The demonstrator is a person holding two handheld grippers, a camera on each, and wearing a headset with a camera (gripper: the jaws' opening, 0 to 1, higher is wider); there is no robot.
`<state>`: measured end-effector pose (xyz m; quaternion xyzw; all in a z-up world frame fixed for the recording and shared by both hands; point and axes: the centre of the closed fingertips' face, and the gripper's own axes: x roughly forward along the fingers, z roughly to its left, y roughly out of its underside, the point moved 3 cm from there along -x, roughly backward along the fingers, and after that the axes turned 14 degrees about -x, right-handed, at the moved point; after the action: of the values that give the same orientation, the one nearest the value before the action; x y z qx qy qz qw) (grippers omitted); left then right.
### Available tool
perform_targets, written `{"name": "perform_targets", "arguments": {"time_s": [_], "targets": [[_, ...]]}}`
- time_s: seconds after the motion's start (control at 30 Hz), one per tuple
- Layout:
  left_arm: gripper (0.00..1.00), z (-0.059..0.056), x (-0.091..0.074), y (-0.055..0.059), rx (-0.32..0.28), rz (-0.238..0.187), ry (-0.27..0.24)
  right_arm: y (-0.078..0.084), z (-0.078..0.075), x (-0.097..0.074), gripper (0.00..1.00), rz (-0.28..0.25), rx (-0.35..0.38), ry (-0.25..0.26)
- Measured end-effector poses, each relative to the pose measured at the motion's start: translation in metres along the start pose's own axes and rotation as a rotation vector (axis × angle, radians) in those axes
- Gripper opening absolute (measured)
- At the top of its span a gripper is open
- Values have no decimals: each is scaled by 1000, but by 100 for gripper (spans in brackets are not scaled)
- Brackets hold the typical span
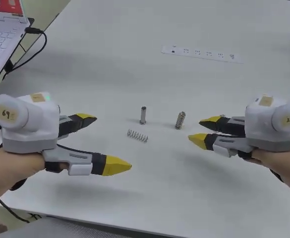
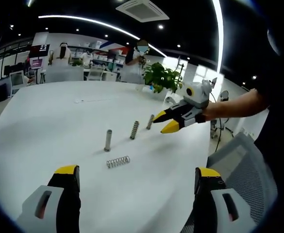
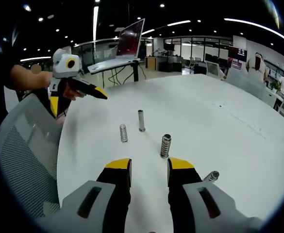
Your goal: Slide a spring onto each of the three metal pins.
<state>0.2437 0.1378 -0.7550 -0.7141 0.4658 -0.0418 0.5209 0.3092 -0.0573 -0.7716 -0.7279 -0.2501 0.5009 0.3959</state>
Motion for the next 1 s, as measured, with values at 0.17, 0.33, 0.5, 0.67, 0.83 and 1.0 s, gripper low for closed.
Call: {"name": "perform_targets", "arguments": {"time_s": [0.17, 0.33, 0.5, 0.67, 0.83, 1.0], "targets": [[96, -2, -2, 1, -1, 1, 7, 14, 3, -3, 27, 11, 21, 2], [95, -1, -2, 2, -5, 3, 4, 25, 7, -5, 26, 31, 34, 0], [95, -3, -1, 3, -9, 9, 12, 24, 8, -4, 25, 34, 35, -5], [94, -4, -1, 4, -16, 11, 17, 17, 10, 4, 25, 25, 31, -16], [94, -3, -2, 6, -25, 16, 13, 9, 15, 15, 25, 18, 20, -39], [94, -2, -3, 9, -28, 16, 10, -5, 25, 34, 25, -2, 5, -74]]}}
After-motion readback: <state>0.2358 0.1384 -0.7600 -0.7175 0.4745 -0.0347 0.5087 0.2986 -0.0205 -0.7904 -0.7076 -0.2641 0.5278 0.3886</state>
